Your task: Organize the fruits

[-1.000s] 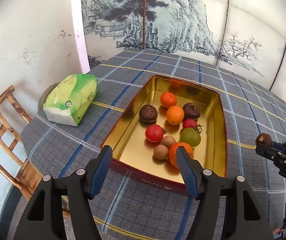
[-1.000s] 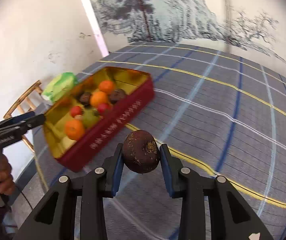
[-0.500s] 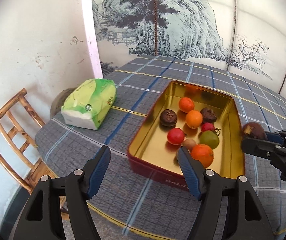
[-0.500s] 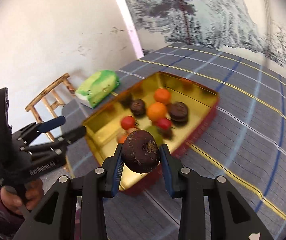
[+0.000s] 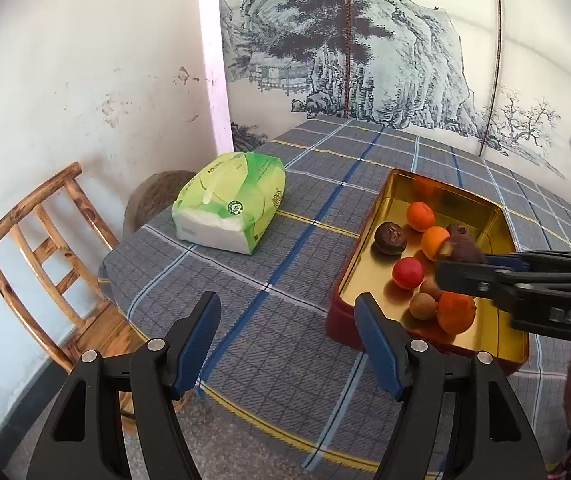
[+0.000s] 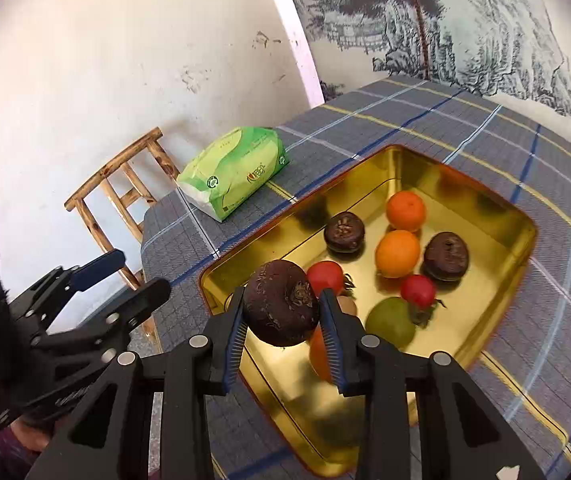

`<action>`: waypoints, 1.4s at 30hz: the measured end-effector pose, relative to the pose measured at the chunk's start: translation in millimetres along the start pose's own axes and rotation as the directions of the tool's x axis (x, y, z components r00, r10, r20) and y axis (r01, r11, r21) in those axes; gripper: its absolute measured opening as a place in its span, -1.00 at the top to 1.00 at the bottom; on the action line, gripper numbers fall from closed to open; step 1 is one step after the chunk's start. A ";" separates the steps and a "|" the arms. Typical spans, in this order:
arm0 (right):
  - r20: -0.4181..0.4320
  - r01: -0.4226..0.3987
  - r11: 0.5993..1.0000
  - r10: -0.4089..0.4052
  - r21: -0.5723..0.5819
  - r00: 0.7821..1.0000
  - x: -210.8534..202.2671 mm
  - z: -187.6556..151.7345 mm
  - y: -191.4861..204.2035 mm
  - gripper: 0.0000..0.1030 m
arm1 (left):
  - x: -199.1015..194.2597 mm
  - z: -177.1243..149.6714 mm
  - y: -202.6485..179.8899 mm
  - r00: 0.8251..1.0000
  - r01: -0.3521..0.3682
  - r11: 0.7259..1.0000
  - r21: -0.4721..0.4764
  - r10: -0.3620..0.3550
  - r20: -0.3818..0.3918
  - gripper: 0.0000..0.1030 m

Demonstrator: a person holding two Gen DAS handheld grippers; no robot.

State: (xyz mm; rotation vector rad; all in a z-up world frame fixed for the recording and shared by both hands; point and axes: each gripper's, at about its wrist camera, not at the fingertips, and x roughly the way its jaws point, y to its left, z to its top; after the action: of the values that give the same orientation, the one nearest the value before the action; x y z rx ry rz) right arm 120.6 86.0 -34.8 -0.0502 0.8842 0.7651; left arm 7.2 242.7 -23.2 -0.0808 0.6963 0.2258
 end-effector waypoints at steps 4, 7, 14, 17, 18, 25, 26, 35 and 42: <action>-0.025 -0.004 1.000 0.005 0.004 1.000 17.2 4.6 3.6 0.37 | -1.8 0.3 2.4 1.000 0.024 1.000 0.006 -0.023 -0.016 -0.36; -0.042 -0.001 1.000 0.000 -0.005 0.999 30.8 8.8 7.5 0.37 | 0.1 0.4 3.9 0.999 0.033 0.999 0.010 -0.033 -0.040 -0.36; -0.070 0.013 1.000 -0.013 -0.010 0.997 52.1 13.4 12.3 0.37 | 4.4 -1.0 11.0 0.997 0.037 0.999 0.001 -0.037 -0.067 -0.36; -0.079 0.025 1.000 -0.026 -0.019 0.997 57.7 12.4 13.8 0.37 | 4.9 -0.7 12.6 0.998 0.029 1.000 0.003 -0.029 -0.064 -0.36; -0.081 0.029 0.999 -0.031 -0.021 0.996 58.5 11.9 13.8 0.37 | 5.2 -0.7 12.6 0.998 0.025 1.000 0.004 -0.025 -0.064 -0.37; -0.080 0.033 0.999 -0.036 -0.040 0.996 58.8 12.0 18.5 0.34 | 6.2 -0.8 12.7 0.998 0.023 1.000 0.008 -0.022 -0.067 -0.38; -0.077 0.036 0.998 -0.040 -0.043 0.996 57.5 12.5 19.2 0.34 | 6.9 -0.7 11.9 0.997 0.022 1.000 0.011 -0.022 -0.067 -0.38; 0.075 0.059 0.998 -0.057 -0.032 0.996 10.4 9.6 24.5 0.11 | -5.3 3.9 1.3 0.999 0.031 0.999 0.023 -0.030 -0.017 -0.39; 0.307 0.250 0.968 -0.229 -0.030 0.924 -50.5 -11.8 35.5 -0.51 | -31.4 12.1 -11.3 0.996 0.006 1.000 0.030 -0.008 0.090 -0.40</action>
State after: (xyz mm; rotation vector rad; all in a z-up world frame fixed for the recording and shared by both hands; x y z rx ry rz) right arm 70.8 78.8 2.8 -0.0982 0.5478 0.5542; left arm -5.8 227.8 6.3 -0.0446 0.6093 0.2111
